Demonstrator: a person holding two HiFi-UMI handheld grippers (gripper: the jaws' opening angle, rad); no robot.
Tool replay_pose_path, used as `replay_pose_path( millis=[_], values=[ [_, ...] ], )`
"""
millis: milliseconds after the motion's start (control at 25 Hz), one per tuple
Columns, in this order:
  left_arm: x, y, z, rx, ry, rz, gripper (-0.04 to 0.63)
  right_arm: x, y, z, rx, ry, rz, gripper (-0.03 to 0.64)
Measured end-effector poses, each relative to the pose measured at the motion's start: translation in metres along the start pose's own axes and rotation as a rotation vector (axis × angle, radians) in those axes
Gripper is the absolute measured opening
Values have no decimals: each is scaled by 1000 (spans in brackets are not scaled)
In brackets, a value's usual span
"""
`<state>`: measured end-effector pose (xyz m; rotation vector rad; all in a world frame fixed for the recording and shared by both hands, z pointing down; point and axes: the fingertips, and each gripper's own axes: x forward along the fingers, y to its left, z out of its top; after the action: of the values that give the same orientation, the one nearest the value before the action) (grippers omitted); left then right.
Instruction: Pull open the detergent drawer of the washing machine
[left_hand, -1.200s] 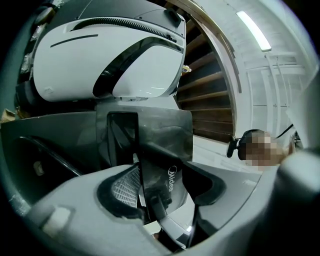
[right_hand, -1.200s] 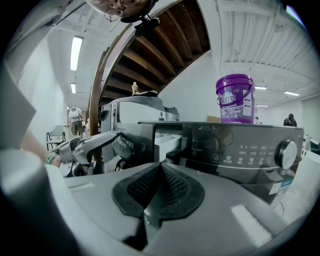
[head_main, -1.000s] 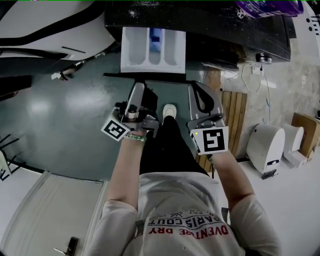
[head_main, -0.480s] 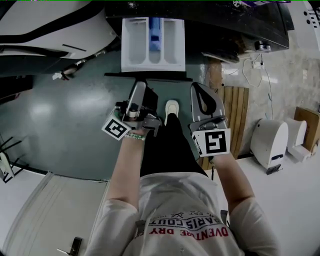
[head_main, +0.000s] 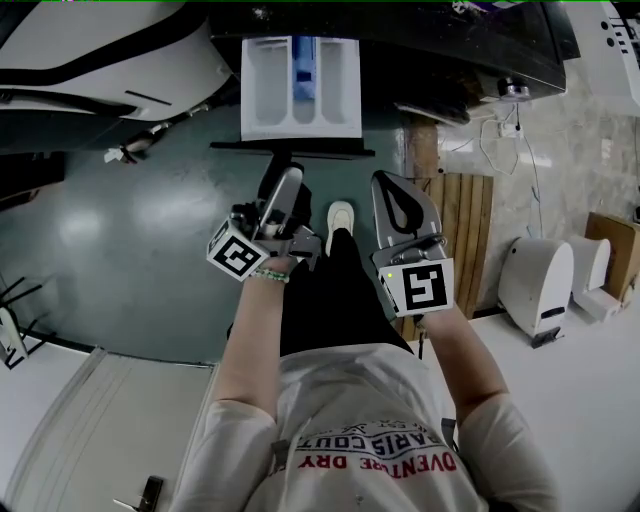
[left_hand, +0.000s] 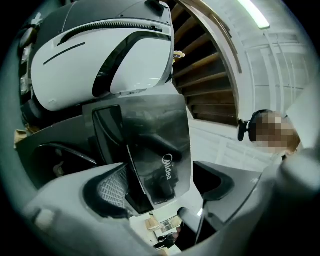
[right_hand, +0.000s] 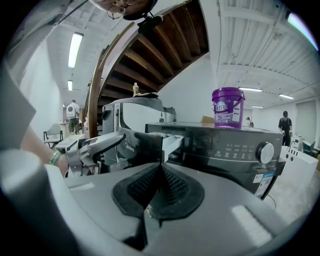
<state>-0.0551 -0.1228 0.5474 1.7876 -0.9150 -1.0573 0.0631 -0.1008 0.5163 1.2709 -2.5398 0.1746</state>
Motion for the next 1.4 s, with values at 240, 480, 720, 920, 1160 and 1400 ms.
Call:
replay_pose_path(
  millis=[240,480,720,920,1160,1400],
  values=[
    [-8,-10,-1,153,75,91,399,-7,3,15,-6,-10,0,2],
    [-29,-27,16,176,22,134,162,-21,12,28,-16,-13,-11,2],
    [-30,-68,33,238,30,98,4,-32,21,63,-10,-65,-25,2],
    [-21,-108,47,317,59,40,-2,-42,25,90,-22,-103,-33,2],
    [-11,-157,60,501,157,8,-2,-59,28,128,-27,-163,-51,2],
    [-3,-208,72,662,193,-19,-2,-82,32,168,-36,-233,-63,2]
  ],
)
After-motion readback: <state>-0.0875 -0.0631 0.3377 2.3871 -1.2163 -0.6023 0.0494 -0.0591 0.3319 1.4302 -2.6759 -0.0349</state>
